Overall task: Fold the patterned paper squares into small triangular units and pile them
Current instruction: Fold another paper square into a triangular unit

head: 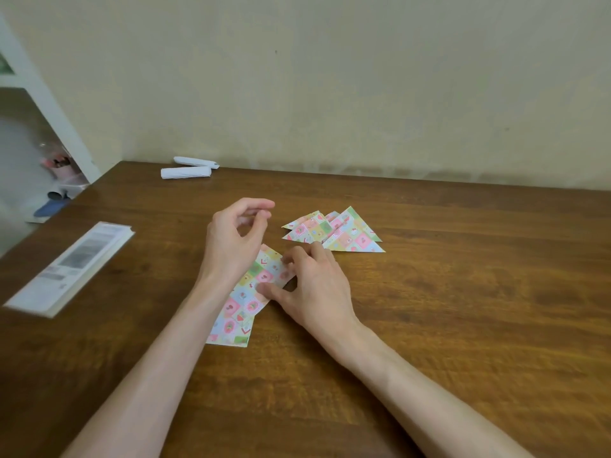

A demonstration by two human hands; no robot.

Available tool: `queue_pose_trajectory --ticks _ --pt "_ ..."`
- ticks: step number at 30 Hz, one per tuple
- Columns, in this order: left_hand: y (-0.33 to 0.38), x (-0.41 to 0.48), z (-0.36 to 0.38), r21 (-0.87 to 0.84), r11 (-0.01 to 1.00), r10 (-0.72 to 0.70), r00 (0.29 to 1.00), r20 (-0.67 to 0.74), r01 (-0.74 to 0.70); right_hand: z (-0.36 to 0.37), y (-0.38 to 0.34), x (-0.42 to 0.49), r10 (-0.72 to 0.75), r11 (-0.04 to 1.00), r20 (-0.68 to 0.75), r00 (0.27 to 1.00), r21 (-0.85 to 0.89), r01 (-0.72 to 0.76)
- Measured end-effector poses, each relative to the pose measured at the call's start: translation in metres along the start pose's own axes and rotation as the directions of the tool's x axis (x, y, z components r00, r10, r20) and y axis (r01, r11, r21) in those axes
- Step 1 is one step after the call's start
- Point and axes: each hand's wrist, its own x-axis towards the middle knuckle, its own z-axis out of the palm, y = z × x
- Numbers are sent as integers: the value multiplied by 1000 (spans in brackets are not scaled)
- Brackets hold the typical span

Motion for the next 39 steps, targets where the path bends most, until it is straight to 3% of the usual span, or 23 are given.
queue_pose_trajectory --ticks 8,14,17,21,24,28,30,34,36,39 --pt "-3 5 -6 -15 999 -37 999 -32 36 3 -1 3 93 992 47 995 76 -96" --pt "-5 6 -6 21 999 -44 999 -4 44 -2 -3 4 140 944 81 987 289 -157" --pt "-4 6 -7 49 998 -45 999 25 44 -7 1 5 139 837 126 982 516 -184" --pt "12 0 -8 -60 994 -85 993 88 90 -17 9 9 149 679 208 967 690 -253" --pt "21 -6 -10 -102 986 -111 971 213 135 -37 21 6 165 559 235 958 778 -287" --pt "21 -10 -4 -116 991 -21 933 359 67 -63 41 -6 140 494 190 972 837 -235" --pt "21 -13 3 -152 988 64 935 348 -11 -73 50 -12 122 532 102 987 833 -152" --pt "25 -23 15 -143 947 318 910 266 -289 -86 70 -22 36 722 -174 984 686 95" --pt "26 -29 20 -90 875 484 848 218 -476 -91 84 -26 -38 806 -274 961 560 192" --pt "22 -35 27 80 719 655 711 257 -691 -97 107 -31 -136 896 -283 949 374 240"
